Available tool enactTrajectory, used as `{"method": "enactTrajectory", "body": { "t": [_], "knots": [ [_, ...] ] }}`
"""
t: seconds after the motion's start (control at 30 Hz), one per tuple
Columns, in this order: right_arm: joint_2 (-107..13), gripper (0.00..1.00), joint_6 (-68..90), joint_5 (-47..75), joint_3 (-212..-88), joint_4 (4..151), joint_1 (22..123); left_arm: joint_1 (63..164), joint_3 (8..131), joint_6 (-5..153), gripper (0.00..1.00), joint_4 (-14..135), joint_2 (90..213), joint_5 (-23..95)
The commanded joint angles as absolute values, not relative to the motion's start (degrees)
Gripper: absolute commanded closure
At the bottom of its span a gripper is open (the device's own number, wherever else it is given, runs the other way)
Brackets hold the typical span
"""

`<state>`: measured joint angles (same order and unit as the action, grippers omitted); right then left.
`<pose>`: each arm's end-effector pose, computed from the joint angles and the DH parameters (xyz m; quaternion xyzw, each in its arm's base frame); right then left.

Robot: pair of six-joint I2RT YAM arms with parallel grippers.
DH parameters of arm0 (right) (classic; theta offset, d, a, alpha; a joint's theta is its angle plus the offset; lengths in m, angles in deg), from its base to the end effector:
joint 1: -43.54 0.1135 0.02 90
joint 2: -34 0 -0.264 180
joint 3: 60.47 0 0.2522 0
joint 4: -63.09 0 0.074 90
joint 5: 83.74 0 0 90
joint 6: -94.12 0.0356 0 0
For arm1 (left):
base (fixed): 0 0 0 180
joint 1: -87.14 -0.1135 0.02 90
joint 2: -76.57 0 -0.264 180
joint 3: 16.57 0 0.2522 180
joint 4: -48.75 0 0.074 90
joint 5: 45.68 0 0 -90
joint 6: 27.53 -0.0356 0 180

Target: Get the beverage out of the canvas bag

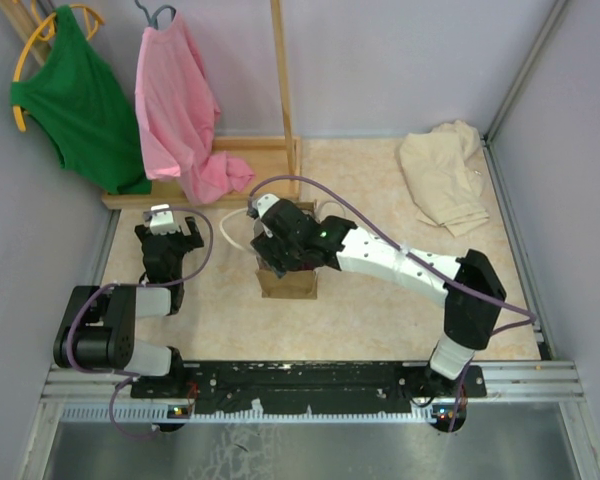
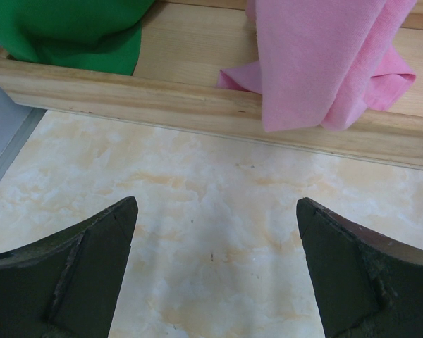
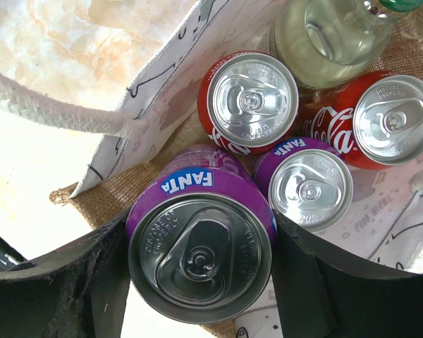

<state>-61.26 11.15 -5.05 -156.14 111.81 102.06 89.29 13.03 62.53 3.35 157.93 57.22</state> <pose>0.1986 0.3109 0.2969 -0.3724 0.8529 0.1143 0.3476 0.2446 -0.0012 0.1644 -0.0614 0.7418 0.0709 0.6641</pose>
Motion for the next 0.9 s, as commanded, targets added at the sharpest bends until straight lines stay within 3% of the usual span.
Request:
{"method": "enactTrajectory", "body": {
  "t": [0.0,0.43,0.7,0.87],
  "knots": [
    [-55.3,1.0,7.9,-10.9,-162.5,108.7,102.3,89.4,13.0,62.8,0.0,1.9,157.0,57.6],
    [-49.8,1.0,1.1,-26.5,-169.0,106.2,99.0,89.4,13.7,62.8,0.0,2.7,157.5,57.7],
    [-43.8,1.0,-0.4,-30.2,-166.1,100.0,88.2,89.4,13.6,62.8,0.0,2.7,157.5,57.6],
    [-43.3,1.0,2.9,-24.6,-162.9,98.9,76.5,89.4,13.5,62.8,0.0,2.6,157.6,57.5]
  ]
}}
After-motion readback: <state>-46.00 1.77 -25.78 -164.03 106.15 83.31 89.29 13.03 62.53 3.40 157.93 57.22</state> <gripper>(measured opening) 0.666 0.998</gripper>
